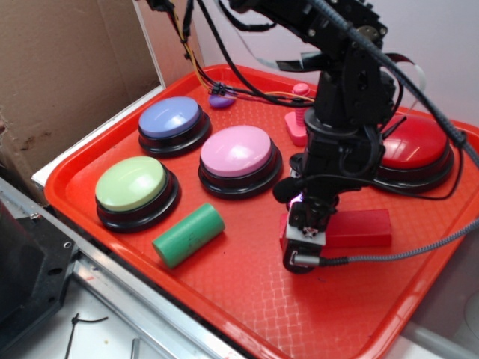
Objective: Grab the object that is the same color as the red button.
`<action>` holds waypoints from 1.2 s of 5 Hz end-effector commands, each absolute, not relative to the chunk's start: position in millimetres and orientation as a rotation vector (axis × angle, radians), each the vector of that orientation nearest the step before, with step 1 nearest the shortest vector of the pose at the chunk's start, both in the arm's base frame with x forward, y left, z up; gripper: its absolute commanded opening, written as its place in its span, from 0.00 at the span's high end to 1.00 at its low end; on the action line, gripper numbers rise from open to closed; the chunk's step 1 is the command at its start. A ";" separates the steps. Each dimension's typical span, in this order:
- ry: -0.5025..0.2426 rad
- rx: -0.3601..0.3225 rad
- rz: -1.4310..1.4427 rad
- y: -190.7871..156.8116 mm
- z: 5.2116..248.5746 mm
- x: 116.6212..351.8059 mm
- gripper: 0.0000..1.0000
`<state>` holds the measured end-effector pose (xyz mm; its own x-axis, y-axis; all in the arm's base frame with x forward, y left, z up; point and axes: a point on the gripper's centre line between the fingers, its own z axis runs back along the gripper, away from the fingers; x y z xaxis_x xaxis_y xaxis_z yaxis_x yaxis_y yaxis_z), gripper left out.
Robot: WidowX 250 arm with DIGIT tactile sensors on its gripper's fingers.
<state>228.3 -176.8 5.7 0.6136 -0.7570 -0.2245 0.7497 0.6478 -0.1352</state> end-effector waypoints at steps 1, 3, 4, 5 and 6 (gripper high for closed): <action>0.304 -0.002 -0.830 -178.4 0.9 203.3 1.00; 0.212 0.027 -0.439 -154.4 83.8 172.6 1.00; 0.074 -0.086 -0.206 -167.0 128.7 144.3 1.00; 0.019 -0.133 -0.118 -180.9 177.9 131.1 1.00; -0.030 -0.076 -0.006 -192.0 224.9 125.6 1.00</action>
